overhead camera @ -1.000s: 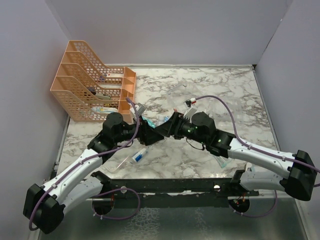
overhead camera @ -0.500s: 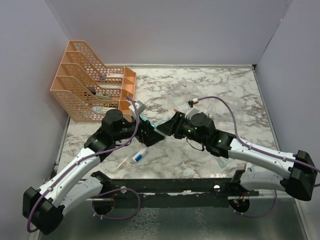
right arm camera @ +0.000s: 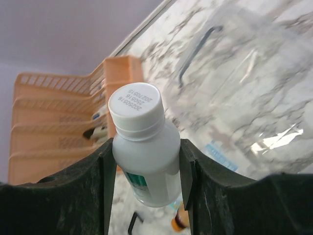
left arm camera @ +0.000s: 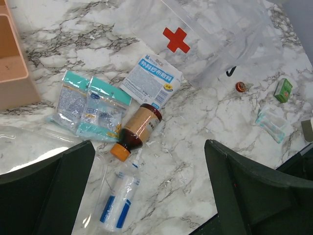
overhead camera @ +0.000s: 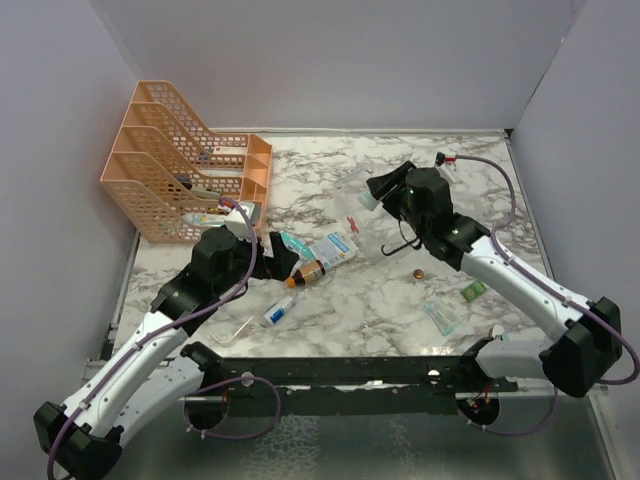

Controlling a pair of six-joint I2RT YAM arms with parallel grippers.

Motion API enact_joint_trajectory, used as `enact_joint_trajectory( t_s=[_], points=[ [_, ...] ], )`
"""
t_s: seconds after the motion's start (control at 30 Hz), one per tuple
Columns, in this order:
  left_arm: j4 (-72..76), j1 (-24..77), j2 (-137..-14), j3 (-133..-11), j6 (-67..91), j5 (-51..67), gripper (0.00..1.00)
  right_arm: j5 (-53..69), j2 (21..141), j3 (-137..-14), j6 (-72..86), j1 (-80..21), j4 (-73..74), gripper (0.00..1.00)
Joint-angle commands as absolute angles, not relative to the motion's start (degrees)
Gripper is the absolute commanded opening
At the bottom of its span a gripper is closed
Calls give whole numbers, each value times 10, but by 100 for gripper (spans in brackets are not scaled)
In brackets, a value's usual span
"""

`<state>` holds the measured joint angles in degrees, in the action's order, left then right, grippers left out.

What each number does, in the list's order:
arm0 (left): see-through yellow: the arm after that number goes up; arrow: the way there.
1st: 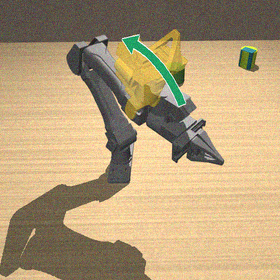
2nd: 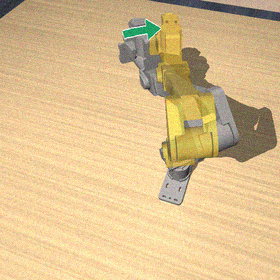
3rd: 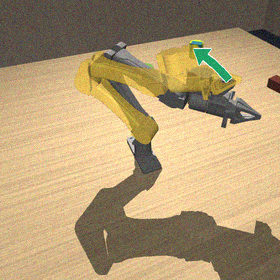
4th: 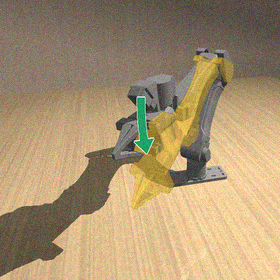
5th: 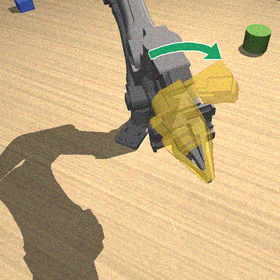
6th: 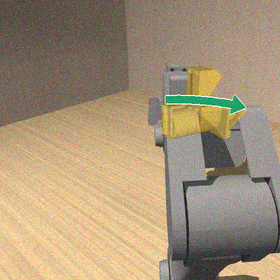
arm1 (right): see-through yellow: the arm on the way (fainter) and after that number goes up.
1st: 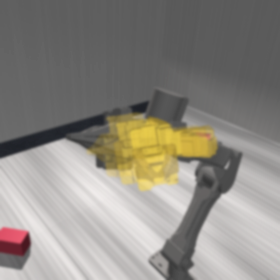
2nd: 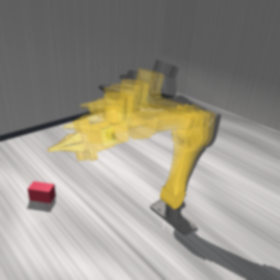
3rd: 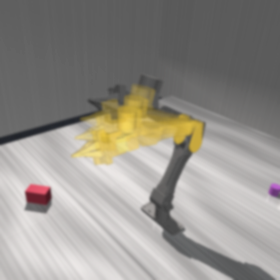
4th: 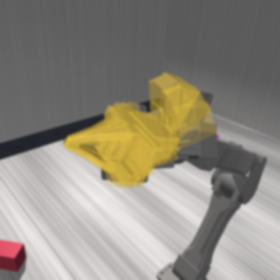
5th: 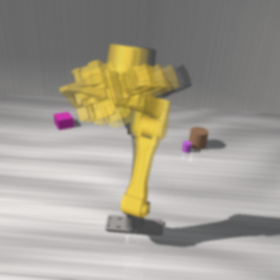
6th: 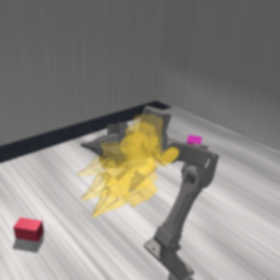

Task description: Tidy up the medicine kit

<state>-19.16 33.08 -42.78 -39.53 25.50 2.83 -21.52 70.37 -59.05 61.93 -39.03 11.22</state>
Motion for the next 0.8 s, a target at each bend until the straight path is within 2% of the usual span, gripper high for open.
enact_joint_trajectory(
  t_s=[0.0,0.27,0.77],
  points=[
    [-173,331,-387,-369,270,10,99,-234,782,-646,646,-336,141,38],
    [-101,331,-385,-356,277,33,99,-182,934,-735,689,-308,168,38],
    [-101,332,-376,-351,280,37,99,-141,1058,-790,789,-298,224,39]
  ],
)
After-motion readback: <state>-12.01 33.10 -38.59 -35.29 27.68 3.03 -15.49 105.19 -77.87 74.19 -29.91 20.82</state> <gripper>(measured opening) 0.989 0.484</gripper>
